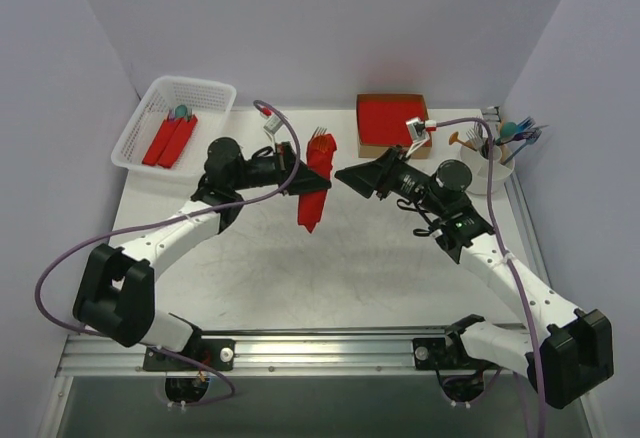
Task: Place the utensils on the paper napkin and roll it up
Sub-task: Roll the napkin, then place the napkin in the bin.
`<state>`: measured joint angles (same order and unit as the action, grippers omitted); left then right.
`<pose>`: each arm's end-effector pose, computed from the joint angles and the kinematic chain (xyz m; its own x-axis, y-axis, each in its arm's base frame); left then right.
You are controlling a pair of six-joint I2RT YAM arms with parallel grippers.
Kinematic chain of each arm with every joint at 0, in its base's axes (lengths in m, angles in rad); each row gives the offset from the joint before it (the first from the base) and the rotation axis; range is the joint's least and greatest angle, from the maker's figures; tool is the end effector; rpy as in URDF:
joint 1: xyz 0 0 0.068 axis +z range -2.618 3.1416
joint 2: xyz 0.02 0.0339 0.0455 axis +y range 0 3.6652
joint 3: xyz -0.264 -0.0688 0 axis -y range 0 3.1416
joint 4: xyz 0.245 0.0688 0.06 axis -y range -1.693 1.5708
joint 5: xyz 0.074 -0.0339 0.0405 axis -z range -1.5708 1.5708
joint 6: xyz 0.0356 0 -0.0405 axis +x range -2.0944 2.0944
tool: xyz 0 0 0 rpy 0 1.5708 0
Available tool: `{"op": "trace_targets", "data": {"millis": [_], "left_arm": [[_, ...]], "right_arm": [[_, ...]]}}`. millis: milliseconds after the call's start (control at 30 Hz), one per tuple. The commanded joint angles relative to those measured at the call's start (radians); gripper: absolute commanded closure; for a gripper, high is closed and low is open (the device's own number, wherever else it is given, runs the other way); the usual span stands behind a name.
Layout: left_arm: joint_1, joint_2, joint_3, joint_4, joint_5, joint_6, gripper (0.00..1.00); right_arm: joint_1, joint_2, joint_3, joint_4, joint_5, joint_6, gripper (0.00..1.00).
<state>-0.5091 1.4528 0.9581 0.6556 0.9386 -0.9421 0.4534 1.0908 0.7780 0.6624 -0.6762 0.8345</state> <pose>0.2714 -0.1844 0.3274 -0.7130 -0.1493 -0.6850 0.6914 0.0120 -0.7223 0.2107 0.1275 0.3642 -0.4380 0.4294 -0.7898 -0.8125 0.1867 0.5522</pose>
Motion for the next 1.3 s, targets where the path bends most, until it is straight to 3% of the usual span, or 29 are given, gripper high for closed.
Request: {"op": "trace_targets", "data": {"millis": [0, 67, 200, 267, 300, 367, 400, 433, 500, 933, 1100, 1267], "left_arm": [[0.111, -0.055, 0.033, -0.051, 0.038, -0.006, 0.98], [0.22, -0.095, 0.034, -0.108, 0.048, 0.015, 0.98], [0.398, -0.117, 0.126, -0.533, 0.04, 0.21, 0.98], [0.452, -0.071, 0.209, -0.609, 0.072, 0.278, 0.98], [0.498, -0.054, 0.244, -0.754, 0.062, 0.316, 0.98], [0.536, 0.01, 0.419, -0.957, -0.007, 0.522, 0.97], [0.54, 0.045, 0.506, -1.183, -0.135, 0.599, 0.98], [0.541, 0.123, 0.578, -1.273, -0.208, 0.714, 0.98], [0.544, 0.197, 0.749, -1.414, -0.321, 0.768, 0.97], [0.575, 0.696, 1.341, -1.677, -0.668, 0.996, 0.98], [0.581, 0.799, 1.449, -1.671, -0.825, 1.059, 0.98], [0.58, 0.922, 1.51, -1.64, -0.847, 1.092, 0.97]], "right_arm": [[-0.016, -0.016, 0.049, 0.032, 0.035, -0.034, 0.37], [-0.016, 0.004, 0.059, 0.014, 0.067, -0.043, 0.35], [-0.002, 0.099, 0.098, 0.006, 0.073, -0.057, 0.34], [0.01, 0.145, 0.116, 0.014, 0.087, -0.069, 0.34], [0.014, 0.162, 0.125, 0.013, 0.093, -0.077, 0.34], [0.021, 0.224, 0.156, -0.024, 0.101, -0.104, 0.34], [0.021, 0.247, 0.19, -0.043, 0.104, -0.116, 0.35], [0.024, 0.288, 0.202, -0.05, 0.101, -0.124, 0.35], [0.027, 0.325, 0.22, -0.035, 0.086, -0.127, 0.35], [0.024, 0.537, 0.279, 0.086, -0.04, -0.112, 0.38], [0.022, 0.581, 0.256, 0.189, -0.094, -0.054, 0.4], [0.018, 0.597, 0.245, 0.215, -0.097, -0.048, 0.41]]}}
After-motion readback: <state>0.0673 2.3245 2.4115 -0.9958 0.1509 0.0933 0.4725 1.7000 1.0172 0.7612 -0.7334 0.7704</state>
